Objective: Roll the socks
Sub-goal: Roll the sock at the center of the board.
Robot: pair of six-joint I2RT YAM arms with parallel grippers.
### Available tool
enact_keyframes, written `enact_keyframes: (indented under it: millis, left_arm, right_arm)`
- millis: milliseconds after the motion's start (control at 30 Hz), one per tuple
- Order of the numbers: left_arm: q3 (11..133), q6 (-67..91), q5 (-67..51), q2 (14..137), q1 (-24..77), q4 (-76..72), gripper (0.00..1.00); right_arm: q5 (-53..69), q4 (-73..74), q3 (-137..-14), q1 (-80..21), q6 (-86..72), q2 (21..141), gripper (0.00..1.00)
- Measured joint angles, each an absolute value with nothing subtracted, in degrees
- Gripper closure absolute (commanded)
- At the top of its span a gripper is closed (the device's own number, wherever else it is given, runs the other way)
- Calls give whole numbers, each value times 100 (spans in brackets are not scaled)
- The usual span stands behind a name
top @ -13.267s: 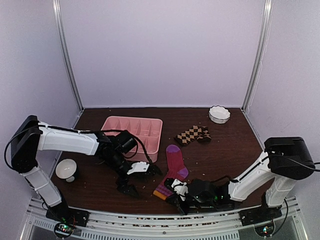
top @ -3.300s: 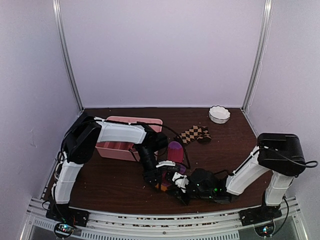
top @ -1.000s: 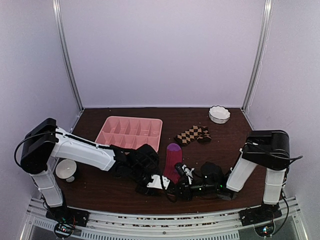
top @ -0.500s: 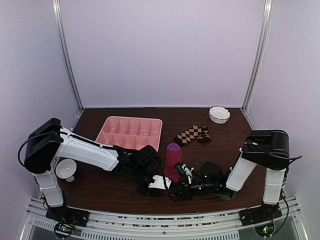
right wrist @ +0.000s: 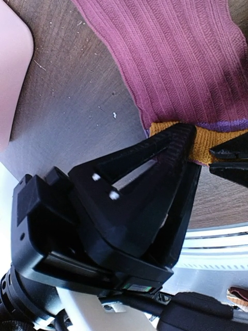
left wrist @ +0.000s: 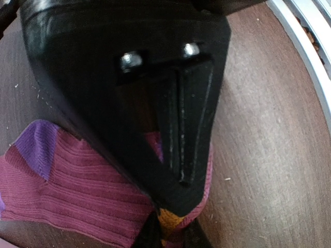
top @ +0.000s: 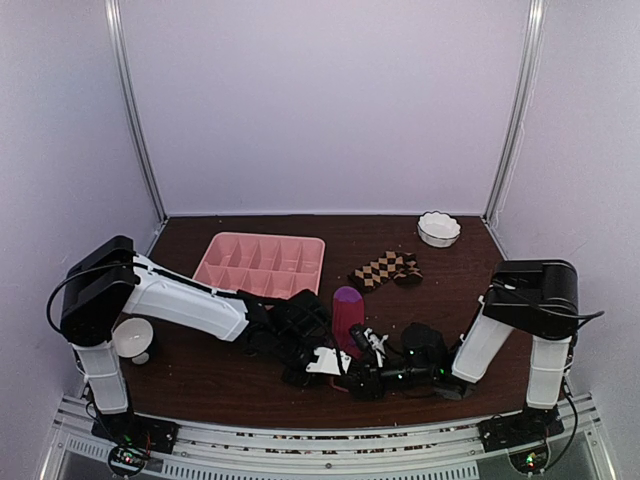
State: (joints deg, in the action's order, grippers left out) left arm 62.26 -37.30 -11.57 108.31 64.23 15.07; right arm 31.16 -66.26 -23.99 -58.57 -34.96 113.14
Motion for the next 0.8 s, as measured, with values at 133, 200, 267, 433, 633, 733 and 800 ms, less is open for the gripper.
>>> enact_keyframes:
  millis: [133,200,267,433,633,733,800]
  left_arm:
    - [6239,-3776,-1135,10833,6423,1527,100]
    - [6283,-3767,-1177,10842,6405,1601,100]
    - [6372,-3800,-1428,10877,6340,1704,100]
    - [6866,-3750,-2051,11052,6149,2241,100]
    - [7321,-3712,-2453,11483,5717,2963,100]
    - [7561,-3715,-2480,11611,5714,3251,100]
    - [7671,-3717,-2491,11671,5714,3389,100]
  right_arm:
    - [3096,-6753,-2311,-5850,-3489,11279,3]
    - [3009,-6757,-2268,-5850,-3472,11246,0]
    - [2884,-6845,-2130,-5867,-3461,11043,0]
    - [2200,-6805,-1667,-5806,-3109,10475,0]
    - [1273,-6604,-1046,-5872,-2867,9867,0]
    - [519,-6274,-729,-5972,-2869,9404,0]
    - [67,-5927,-521,-6025,-2995,8976,1]
